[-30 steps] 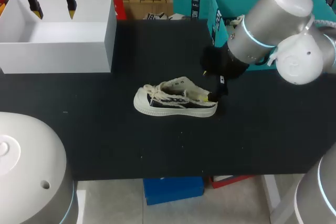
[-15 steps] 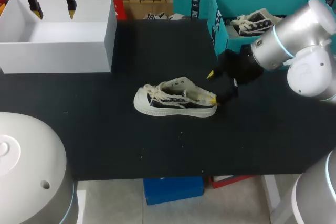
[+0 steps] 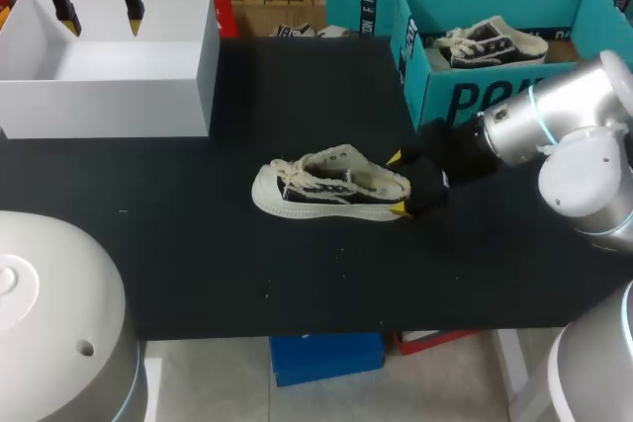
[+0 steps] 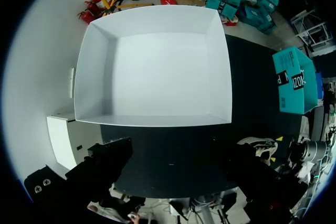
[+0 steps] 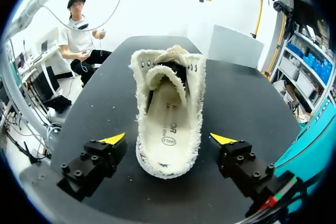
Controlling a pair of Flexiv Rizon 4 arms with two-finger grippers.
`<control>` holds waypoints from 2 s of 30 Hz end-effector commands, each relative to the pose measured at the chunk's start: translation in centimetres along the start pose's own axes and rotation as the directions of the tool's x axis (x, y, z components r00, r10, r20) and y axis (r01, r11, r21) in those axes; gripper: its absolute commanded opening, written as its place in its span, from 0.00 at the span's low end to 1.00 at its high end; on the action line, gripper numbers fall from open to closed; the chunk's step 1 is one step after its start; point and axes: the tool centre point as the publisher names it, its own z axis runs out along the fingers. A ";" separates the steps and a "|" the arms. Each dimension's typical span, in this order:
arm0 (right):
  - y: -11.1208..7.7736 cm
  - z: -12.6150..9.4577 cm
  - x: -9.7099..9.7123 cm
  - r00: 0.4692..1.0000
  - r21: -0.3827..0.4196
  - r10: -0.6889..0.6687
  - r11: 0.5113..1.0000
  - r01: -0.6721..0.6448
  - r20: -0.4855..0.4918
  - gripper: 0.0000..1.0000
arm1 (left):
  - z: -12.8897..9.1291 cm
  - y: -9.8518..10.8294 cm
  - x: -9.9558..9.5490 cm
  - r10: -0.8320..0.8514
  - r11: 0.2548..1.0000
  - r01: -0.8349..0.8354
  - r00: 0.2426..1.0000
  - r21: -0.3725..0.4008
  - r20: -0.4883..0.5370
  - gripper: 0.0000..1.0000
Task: Take the shoe out of the shoebox, open the shoe tongue, remove and reinsert the insole, then place the shoe into the shoebox
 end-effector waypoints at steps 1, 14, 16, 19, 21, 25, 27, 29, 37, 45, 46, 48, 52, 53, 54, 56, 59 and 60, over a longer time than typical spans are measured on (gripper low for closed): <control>-0.6 0.8 -0.4 1.000 -0.049 0.007 0.999 -0.007 0.001 1.00 | 0.0 0.0 0.0 0.000 1.000 0.000 1.000 0.000 0.000 1.00; -1.9 3.0 -0.4 0.999 -0.100 0.040 0.994 -0.042 -0.014 1.00 | 0.0 0.0 0.0 0.000 1.000 0.000 1.000 0.000 0.000 1.00; -2.0 3.1 -0.5 0.999 -0.104 0.046 0.994 -0.046 -0.011 1.00 | 0.0 0.0 0.0 0.000 1.000 0.000 1.000 0.000 0.000 1.00; -2.0 3.4 -0.6 0.999 -0.113 0.036 0.993 -0.039 -0.026 1.00 | 0.0 0.0 0.0 0.000 1.000 0.000 1.000 0.000 0.000 1.00; -1.9 3.7 -0.6 0.999 -0.121 0.030 0.992 -0.034 -0.034 0.00 | 0.0 0.0 0.0 0.000 1.000 0.000 1.000 0.000 0.000 1.00; -1.8 3.9 -0.5 0.999 -0.146 0.015 0.989 -0.022 -0.049 0.00 | 0.0 0.0 0.0 0.000 1.000 0.000 1.000 0.000 0.000 1.00; -1.8 3.9 -0.5 0.999 -0.146 0.015 0.989 -0.022 -0.049 0.00 | 0.0 0.0 0.0 0.000 1.000 0.000 1.000 0.000 0.000 1.00; -1.8 3.9 -0.5 0.999 -0.146 0.015 0.989 -0.022 -0.049 0.00 | 0.0 0.0 0.0 0.000 1.000 0.000 1.000 0.000 0.000 1.00; -1.8 3.9 -0.5 0.999 -0.146 0.015 0.989 -0.022 -0.049 0.00 | -0.3 0.8 0.6 0.017 1.000 -0.017 1.000 0.017 0.024 1.00; -1.8 3.9 -0.5 0.999 -0.146 0.015 0.989 -0.022 -0.049 0.00 | -1.8 5.3 5.9 -0.033 0.998 0.026 0.992 0.058 0.121 1.00; -1.8 3.9 -0.5 0.999 -0.146 0.015 0.989 -0.022 -0.049 0.00 | -1.8 6.0 6.6 -0.019 0.998 0.011 0.991 0.060 0.130 1.00; -1.8 3.9 -0.5 0.999 -0.146 0.015 0.989 -0.022 -0.049 0.00 | -1.7 7.3 8.1 -0.019 0.998 0.009 0.990 0.070 0.141 1.00; -1.8 3.9 -0.5 0.999 -0.146 0.015 0.989 -0.022 -0.049 0.00 | -1.2 9.3 11.2 -0.024 0.998 0.015 0.987 0.060 0.157 1.00; -1.8 3.9 -0.5 0.999 -0.146 0.015 0.989 -0.022 -0.049 0.00 | -1.1 9.7 12.0 -0.019 0.998 0.010 0.987 0.056 0.160 1.00; -1.8 3.9 -0.5 0.999 -0.146 0.015 0.989 -0.022 -0.049 0.00 | -0.9 10.1 12.8 -0.019 0.998 0.010 0.986 0.056 0.163 1.00; -1.8 3.9 -0.5 0.999 -0.146 0.015 0.989 -0.022 -0.049 0.00 | -0.4 10.9 14.5 -0.011 0.999 0.002 0.985 0.053 0.175 1.00; -1.8 3.9 -0.5 0.999 -0.146 0.015 0.989 -0.022 -0.049 0.00 | 0.4 12.0 17.2 0.018 0.998 -0.029 0.980 0.053 0.196 1.00; -1.8 3.9 -0.5 0.999 -0.146 0.015 0.989 -0.022 -0.049 0.00 | 0.7 12.4 18.0 0.029 0.998 -0.041 0.978 0.054 0.205 1.00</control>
